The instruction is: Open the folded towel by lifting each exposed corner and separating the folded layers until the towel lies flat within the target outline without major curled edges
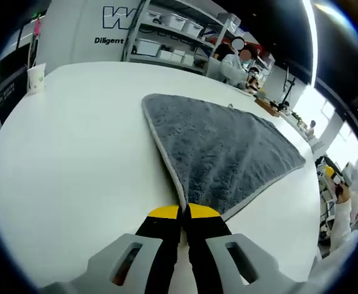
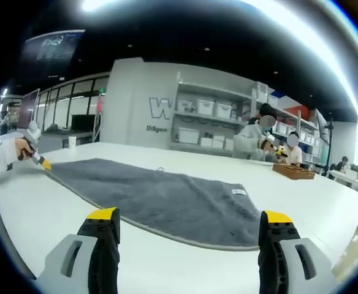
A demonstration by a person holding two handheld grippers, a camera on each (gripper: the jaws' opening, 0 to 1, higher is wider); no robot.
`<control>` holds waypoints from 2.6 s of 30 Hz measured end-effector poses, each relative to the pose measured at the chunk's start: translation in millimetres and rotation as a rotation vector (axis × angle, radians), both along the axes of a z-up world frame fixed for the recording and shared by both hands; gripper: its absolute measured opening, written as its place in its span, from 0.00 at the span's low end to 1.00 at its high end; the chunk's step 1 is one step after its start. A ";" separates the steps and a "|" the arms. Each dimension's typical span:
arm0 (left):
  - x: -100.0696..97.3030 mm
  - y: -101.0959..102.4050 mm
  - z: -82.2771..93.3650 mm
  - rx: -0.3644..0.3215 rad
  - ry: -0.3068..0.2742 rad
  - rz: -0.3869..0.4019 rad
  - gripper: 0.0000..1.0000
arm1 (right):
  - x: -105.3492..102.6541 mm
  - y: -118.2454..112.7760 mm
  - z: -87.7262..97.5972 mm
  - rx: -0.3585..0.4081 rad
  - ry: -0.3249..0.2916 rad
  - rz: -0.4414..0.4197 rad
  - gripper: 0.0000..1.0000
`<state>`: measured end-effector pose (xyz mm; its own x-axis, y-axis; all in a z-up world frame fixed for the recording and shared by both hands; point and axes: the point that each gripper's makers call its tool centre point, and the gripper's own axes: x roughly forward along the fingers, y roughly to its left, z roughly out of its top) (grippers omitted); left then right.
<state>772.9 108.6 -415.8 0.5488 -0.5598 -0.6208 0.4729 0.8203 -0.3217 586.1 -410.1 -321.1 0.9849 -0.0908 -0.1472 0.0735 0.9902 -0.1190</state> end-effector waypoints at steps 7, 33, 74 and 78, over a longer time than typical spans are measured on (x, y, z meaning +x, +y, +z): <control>-16.4 19.3 0.0 0.017 -0.004 0.015 0.03 | -0.6 0.2 -0.9 -0.003 0.008 -0.001 0.94; -59.2 72.8 0.2 -0.002 0.006 0.113 0.03 | -4.3 9.5 -9.6 0.005 0.050 0.021 0.94; -108.2 110.4 33.6 -0.076 -0.111 0.165 0.19 | -11.5 30.6 -5.1 -0.006 0.060 0.050 0.93; -114.5 105.6 43.5 -0.050 -0.171 0.129 0.27 | -13.1 33.1 -6.9 -0.009 0.069 0.052 0.93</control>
<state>658.4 214.2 -372.3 0.7126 -0.5058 -0.4862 0.4162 0.8626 -0.2875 573.0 -377.0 -328.0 0.9759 -0.0416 -0.2140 0.0136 0.9913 -0.1306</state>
